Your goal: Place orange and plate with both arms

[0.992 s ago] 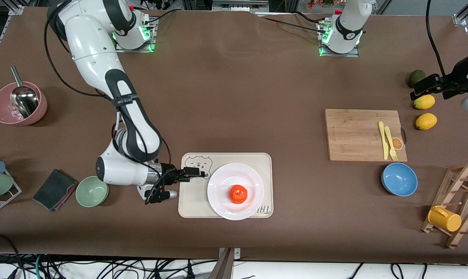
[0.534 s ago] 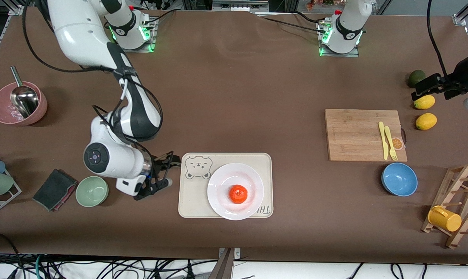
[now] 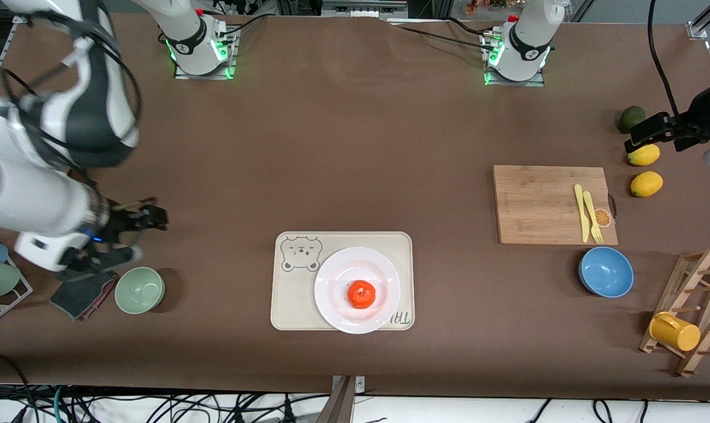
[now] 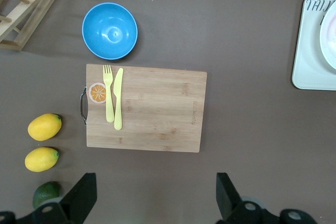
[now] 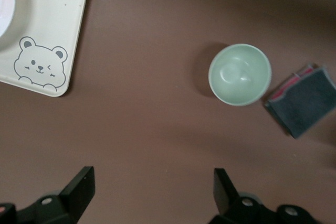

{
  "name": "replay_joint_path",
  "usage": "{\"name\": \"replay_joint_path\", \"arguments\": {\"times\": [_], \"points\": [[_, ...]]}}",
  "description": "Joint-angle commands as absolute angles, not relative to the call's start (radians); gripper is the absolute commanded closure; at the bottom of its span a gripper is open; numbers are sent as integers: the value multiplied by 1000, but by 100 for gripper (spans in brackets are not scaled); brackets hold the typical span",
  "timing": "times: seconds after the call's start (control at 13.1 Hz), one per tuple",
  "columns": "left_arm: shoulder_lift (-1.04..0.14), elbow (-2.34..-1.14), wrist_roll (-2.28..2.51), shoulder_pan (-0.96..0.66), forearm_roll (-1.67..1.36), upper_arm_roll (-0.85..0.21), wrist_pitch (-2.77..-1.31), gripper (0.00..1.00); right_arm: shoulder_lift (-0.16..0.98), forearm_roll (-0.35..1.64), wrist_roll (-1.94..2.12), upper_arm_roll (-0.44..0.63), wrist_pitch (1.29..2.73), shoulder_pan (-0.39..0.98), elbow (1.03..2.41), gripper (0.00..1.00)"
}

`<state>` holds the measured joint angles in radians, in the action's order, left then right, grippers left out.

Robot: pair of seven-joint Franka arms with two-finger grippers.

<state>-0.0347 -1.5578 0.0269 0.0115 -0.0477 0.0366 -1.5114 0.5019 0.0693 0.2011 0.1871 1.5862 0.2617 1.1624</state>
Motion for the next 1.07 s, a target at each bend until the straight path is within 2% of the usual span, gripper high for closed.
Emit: {"name": "replay_joint_path", "arguments": {"times": [0.0, 0.23, 0.38, 0.46, 0.61, 0.99], "points": [[-46, -1526, 6, 9, -41, 41, -1488, 0, 309, 25, 183, 181, 1572, 253, 1308, 0], [-46, -1526, 6, 9, -41, 41, -1488, 0, 195, -43, 143, 118, 1528, 157, 1409, 0], [-46, -1526, 5, 9, -43, 41, -1488, 0, 54, -38, -37, 89, 1573, 117, 1608, 0], [-46, -1526, 6, 9, -43, 41, -1488, 0, 22, -38, -52, 72, 1609, 94, 1656, 0], [-48, -1526, 6, 9, -44, 41, -1488, 0, 25, -37, 3, 3, 1615, 5, 1660, 0], [-46, -1526, 6, 9, -44, 35, -1489, 0, 3, -29, -8, -3, 1628, 21, 1667, 0]]}}
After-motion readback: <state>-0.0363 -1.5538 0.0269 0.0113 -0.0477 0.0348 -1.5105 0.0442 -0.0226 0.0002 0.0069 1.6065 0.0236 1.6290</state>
